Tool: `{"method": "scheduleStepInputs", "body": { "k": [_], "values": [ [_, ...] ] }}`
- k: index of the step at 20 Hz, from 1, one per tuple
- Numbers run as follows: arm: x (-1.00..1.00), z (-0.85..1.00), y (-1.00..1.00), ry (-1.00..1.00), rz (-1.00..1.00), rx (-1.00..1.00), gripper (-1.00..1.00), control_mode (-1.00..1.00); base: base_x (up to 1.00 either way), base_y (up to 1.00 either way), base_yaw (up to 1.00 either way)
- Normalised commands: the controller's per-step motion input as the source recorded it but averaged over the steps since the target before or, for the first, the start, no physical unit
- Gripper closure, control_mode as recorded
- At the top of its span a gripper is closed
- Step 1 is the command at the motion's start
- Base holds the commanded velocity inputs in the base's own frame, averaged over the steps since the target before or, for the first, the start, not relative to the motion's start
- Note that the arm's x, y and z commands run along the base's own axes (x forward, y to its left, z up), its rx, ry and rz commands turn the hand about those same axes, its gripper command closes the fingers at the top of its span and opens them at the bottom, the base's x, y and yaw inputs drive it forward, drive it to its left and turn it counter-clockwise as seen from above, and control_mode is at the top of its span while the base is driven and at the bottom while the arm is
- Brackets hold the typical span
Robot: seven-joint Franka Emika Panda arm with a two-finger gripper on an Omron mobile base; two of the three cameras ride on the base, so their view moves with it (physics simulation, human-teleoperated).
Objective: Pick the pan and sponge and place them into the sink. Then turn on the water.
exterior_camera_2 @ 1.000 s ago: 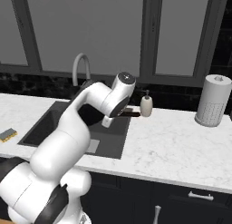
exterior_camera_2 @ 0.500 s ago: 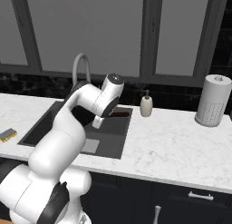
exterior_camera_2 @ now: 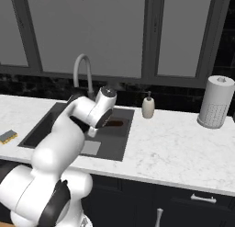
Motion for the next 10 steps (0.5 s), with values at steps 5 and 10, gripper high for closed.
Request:
{"method": "scheduleStepInputs", "body": {
  "k": [5, 10],
  "values": [
    [0.38, -0.37, 0.29, 0.08, 0.08, 0.0, 1.0, -1.0, 0.0, 0.0, 0.0],
    [0.42, -0.33, 0.22, 0.09, 0.1, 0.0, 1.0, -1.0, 0.0, 0.0, 0.0]
  ]
}}
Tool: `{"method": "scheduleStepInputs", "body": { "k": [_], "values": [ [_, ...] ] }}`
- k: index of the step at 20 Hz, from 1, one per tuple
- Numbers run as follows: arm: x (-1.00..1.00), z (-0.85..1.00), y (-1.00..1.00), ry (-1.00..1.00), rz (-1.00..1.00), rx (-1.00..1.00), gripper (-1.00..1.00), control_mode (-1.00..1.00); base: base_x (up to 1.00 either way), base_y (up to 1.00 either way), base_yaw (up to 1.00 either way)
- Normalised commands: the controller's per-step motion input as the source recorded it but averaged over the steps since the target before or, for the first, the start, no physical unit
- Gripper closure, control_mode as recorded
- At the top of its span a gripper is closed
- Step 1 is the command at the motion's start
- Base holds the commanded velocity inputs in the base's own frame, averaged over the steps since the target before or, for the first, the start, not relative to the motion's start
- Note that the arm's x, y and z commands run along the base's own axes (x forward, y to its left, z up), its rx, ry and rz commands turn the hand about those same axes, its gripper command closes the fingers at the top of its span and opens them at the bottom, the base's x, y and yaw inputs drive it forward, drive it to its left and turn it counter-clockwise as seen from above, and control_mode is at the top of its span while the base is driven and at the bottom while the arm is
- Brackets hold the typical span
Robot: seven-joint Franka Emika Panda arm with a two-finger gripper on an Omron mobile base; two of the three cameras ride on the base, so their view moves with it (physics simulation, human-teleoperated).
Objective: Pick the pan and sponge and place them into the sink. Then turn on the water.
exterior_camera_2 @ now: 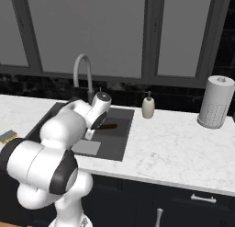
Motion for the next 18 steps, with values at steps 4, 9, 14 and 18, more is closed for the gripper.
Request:
{"method": "scheduleStepInputs", "body": {
  "k": [4, 9, 14, 18],
  "values": [
    [0.43, -0.19, 0.01, 0.02, 0.02, 0.0, 1.0, -1.0, 0.0, 0.0, 0.0],
    [0.32, -0.24, 0.01, 0.0, 0.0, 0.0, 1.0, -1.0, 0.0, 0.0, 0.0],
    [0.27, -0.34, 0.06, 0.0, 0.0, -0.01, 1.0, -1.0, 0.0, 0.0, 0.0],
    [0.31, -0.33, 0.05, 0.0, 0.0, 0.0, 1.0, -1.0, 0.0, 0.0, 0.0]
  ]
}}
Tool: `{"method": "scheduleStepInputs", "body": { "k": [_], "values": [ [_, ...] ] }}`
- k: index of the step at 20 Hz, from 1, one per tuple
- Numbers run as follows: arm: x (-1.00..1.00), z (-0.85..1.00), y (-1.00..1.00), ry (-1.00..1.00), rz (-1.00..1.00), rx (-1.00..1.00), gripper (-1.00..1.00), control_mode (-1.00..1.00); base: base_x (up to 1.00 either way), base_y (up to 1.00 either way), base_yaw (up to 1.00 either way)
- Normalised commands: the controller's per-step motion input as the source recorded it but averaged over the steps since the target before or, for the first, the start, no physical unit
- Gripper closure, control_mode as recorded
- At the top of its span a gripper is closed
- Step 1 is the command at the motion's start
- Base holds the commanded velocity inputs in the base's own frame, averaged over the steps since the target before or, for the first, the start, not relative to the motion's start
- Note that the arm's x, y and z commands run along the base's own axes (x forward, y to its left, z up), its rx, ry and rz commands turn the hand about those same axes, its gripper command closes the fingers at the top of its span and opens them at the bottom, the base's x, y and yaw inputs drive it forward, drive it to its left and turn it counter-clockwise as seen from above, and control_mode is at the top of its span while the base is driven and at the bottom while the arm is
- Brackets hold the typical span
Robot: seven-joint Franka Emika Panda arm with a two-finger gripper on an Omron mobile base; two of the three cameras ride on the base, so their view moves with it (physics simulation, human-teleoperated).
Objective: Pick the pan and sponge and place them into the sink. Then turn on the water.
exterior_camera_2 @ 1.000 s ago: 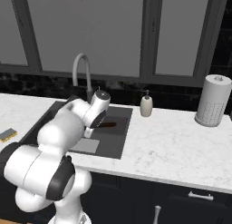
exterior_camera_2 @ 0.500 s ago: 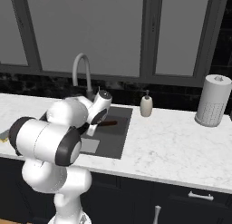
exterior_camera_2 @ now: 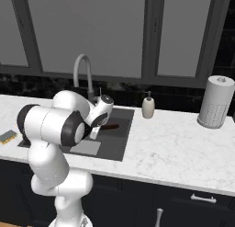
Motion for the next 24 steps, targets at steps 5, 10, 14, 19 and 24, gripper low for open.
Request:
{"method": "scheduleStepInputs", "body": {
  "k": [5, 10, 14, 19, 24],
  "values": [
    [0.32, -0.35, 0.06, 0.0, 0.0, -0.01, 1.0, -1.0, 0.0, 0.0, 0.0],
    [0.33, -0.36, 0.08, 0.0, 0.0, 0.0, 1.0, -1.0, 0.0, 0.0, 0.0],
    [0.26, -0.34, 0.15, 0.0, 0.0, 0.0, 1.0, -1.0, 0.0, 0.0, 0.0],
    [0.16, -0.3, 0.2, 0.0, 0.02, -0.01, 1.0, -1.0, 0.0, 0.0, 0.0],
    [0.18, -0.24, 0.16, 0.0, 0.02, -0.02, 1.0, -1.0, 0.0, 0.0, 0.0]
  ]
}}
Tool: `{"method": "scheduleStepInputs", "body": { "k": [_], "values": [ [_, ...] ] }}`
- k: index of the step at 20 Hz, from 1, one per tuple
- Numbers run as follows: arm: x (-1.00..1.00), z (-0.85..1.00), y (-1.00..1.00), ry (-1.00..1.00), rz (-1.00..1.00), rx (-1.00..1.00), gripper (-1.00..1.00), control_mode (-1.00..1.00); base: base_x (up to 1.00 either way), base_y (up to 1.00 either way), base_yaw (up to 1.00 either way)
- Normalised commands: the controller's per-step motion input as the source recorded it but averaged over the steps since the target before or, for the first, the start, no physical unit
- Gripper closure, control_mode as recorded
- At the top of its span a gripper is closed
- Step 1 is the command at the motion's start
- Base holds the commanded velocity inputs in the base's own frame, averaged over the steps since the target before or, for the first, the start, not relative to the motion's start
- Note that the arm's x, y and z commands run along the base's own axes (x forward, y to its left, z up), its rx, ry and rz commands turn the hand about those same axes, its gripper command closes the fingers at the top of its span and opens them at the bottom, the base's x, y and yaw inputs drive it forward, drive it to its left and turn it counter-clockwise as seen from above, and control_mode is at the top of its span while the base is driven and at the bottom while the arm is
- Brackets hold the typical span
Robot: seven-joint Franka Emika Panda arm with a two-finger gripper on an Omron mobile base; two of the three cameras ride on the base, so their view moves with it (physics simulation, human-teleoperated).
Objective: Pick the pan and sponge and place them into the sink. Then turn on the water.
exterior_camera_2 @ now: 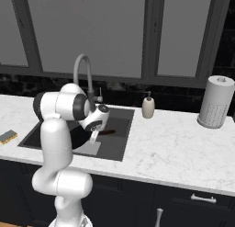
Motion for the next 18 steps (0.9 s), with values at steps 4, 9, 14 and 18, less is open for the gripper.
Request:
{"method": "scheduleStepInputs", "body": {
  "k": [4, 9, 14, 18],
  "values": [
    [0.16, -0.26, 0.1, 0.0, 0.0, -0.02, 1.0, -1.0, 0.0, 0.0, 0.0],
    [0.05, -0.2, 0.01, 0.0, 0.0, -0.02, 1.0, -1.0, 0.0, 0.0, 0.0],
    [0.0, -0.11, 0.0, -0.01, 0.0, -0.03, 1.0, -1.0, 0.0, 0.0, 0.0],
    [0.11, -0.19, 0.0, -0.01, 0.0, -0.03, 1.0, -1.0, 0.0, 0.0, 0.0]
  ]
}}
